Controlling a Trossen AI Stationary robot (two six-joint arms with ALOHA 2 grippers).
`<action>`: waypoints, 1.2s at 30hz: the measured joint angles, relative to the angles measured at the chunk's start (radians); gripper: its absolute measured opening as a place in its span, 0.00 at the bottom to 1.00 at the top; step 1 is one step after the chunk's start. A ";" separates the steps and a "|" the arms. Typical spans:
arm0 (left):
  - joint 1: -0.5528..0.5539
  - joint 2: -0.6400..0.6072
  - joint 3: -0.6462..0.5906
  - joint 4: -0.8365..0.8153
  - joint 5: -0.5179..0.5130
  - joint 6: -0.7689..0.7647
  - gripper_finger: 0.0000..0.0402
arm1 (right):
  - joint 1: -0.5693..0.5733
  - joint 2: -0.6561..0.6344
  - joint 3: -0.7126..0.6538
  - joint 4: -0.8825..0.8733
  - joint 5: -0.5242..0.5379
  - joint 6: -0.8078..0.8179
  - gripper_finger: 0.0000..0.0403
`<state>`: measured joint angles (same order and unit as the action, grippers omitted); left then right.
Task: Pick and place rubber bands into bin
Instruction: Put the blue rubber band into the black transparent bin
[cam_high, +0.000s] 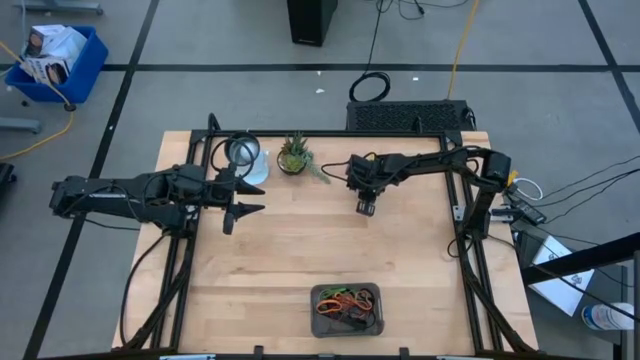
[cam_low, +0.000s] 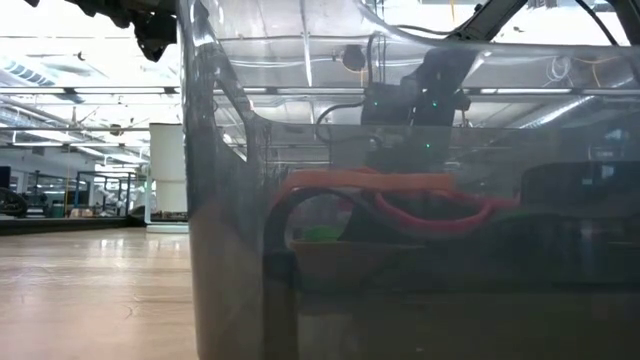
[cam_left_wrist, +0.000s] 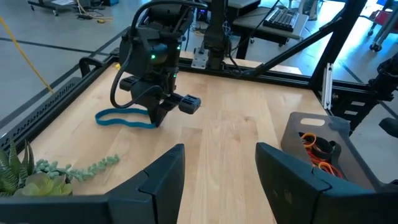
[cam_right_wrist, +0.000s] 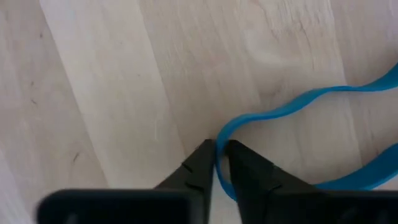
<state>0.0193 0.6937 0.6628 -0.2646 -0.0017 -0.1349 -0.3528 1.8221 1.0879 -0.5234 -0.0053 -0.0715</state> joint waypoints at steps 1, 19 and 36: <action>0.000 0.000 0.000 0.000 0.000 0.000 0.50 | 0.000 -0.001 0.000 0.003 0.000 0.000 0.07; 0.000 -0.001 0.000 0.007 0.016 -0.033 0.50 | 0.078 -0.516 -0.004 0.253 0.005 0.140 0.00; 0.000 -0.468 -0.008 -0.047 0.185 -0.012 0.50 | 0.373 -0.807 0.026 0.466 0.056 0.137 0.00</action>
<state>0.0193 0.2258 0.6550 -0.3120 0.1837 -0.1466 0.0206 1.0150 1.1143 -0.0571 0.0506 0.0650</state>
